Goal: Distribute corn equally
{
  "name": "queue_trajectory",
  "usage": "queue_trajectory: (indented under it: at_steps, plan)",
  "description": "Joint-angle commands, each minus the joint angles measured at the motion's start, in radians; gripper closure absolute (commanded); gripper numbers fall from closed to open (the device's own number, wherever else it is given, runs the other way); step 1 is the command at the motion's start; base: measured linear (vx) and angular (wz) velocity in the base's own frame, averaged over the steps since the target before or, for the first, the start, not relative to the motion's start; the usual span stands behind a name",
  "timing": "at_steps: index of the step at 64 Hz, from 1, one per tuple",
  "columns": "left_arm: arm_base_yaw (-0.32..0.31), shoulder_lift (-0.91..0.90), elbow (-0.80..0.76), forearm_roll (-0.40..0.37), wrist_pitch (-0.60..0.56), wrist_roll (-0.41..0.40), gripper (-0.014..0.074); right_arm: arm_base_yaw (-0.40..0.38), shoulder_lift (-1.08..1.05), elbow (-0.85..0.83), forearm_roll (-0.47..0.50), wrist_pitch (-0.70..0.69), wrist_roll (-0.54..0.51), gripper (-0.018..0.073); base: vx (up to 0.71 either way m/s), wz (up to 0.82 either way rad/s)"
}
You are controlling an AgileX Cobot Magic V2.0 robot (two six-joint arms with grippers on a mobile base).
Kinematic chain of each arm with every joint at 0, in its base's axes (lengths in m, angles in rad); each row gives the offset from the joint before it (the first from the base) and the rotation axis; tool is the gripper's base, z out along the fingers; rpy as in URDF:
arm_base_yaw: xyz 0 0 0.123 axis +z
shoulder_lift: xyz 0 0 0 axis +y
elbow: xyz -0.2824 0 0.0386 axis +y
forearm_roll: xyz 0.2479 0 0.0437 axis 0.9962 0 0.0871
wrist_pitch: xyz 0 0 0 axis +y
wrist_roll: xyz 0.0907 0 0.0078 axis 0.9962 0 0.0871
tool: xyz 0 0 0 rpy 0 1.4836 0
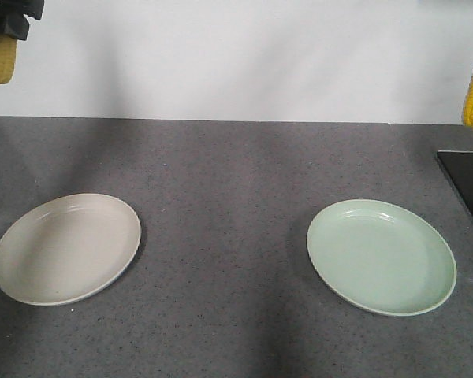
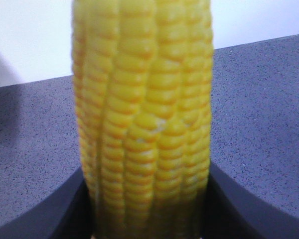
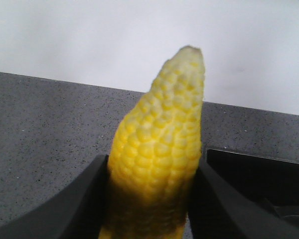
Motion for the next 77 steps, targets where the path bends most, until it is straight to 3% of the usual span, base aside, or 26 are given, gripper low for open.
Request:
queue_trajectory:
  at_steps: [1, 16, 30, 53, 77]
  plan:
    - [-0.001, -0.043, -0.023, 0.001, -0.054, -0.011, 0.0602, -0.001, -0.040, -0.027, 0.027, -0.037, 0.015, 0.0344, 0.00, 0.00]
    - [-0.001, -0.043, -0.023, 0.001, -0.054, -0.011, 0.0602, -0.001, -0.004, -0.027, 0.081, 0.213, -0.018, 0.0342, 0.00, 0.00]
    - [-0.001, -0.043, -0.023, 0.001, -0.053, -0.011, 0.0602, 0.034, 0.006, 0.034, 0.114, 0.214, -0.032, 0.0338, 0.00, 0.00]
    - [-0.001, -0.043, -0.023, 0.001, -0.053, -0.011, 0.0602, 0.218, 0.009, 0.265, -0.006, 0.167, -0.026, 0.0335, 0.00, 0.00]
    - [-0.001, -0.043, -0.023, 0.001, -0.053, -0.011, 0.0602, 0.220, 0.092, 0.306, -0.027, 0.213, 0.090, 0.0333, 0.00, 0.00]
